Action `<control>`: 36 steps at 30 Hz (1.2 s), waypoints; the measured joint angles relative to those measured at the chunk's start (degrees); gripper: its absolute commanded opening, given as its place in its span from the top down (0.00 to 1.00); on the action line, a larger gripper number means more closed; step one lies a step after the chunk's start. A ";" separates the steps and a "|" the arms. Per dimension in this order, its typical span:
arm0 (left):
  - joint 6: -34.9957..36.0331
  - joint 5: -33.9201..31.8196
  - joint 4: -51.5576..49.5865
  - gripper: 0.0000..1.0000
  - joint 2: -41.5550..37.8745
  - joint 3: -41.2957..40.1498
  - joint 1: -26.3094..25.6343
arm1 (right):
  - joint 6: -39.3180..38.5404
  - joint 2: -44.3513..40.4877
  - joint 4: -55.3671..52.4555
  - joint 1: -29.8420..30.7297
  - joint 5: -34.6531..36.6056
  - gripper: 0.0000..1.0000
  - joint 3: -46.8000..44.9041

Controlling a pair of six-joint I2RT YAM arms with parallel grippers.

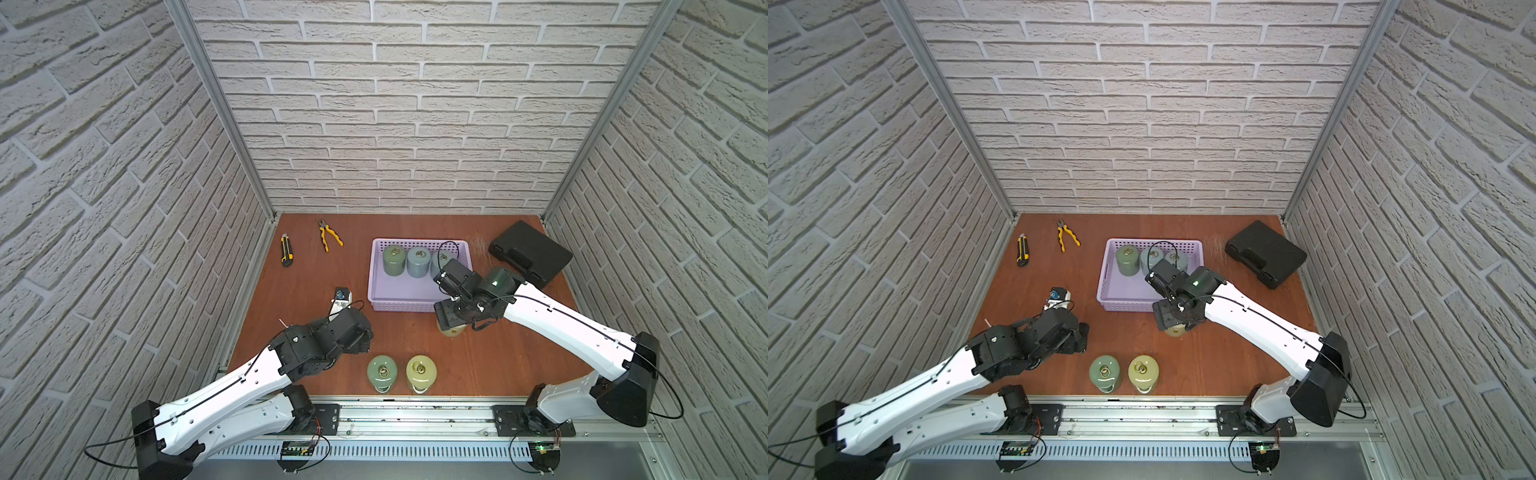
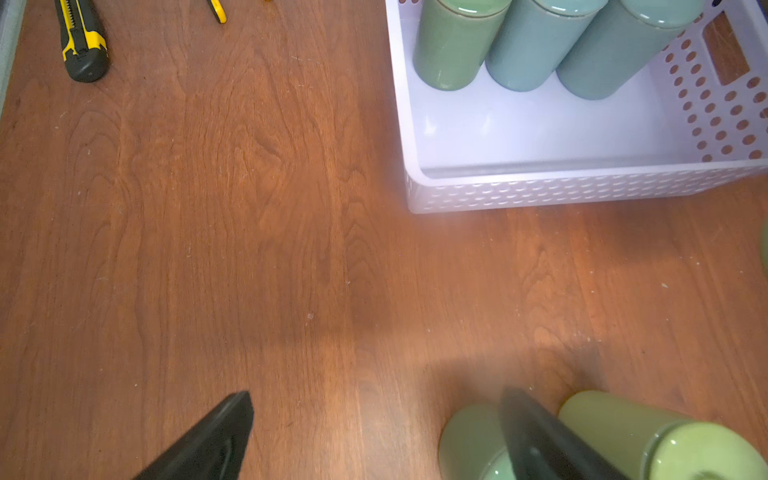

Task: Take the tea canister out of the basket
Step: Place the tea canister at the center of the board.

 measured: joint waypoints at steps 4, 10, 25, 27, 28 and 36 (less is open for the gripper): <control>0.17 0.52 0.55 0.02 0.28 0.02 0.79 | 2.45 -2.34 0.52 2.45 0.33 0.52 -3.34; 0.48 1.75 1.16 0.02 0.55 0.02 1.81 | 6.29 -5.38 1.90 6.10 0.63 0.53 -8.59; 0.87 3.93 1.25 0.02 0.37 0.00 3.28 | 14.34 -10.10 3.63 13.62 1.88 0.54 -18.69; 0.87 4.00 1.25 0.02 0.37 0.02 3.39 | 15.15 -10.19 3.69 14.45 2.05 0.54 -19.41; 0.87 4.09 1.25 0.02 0.37 0.02 3.43 | 15.41 -10.19 3.80 14.84 2.23 0.54 -19.65; 1.05 4.59 1.27 0.02 0.37 0.02 4.11 | 17.05 -10.19 5.88 16.90 2.80 0.54 -22.21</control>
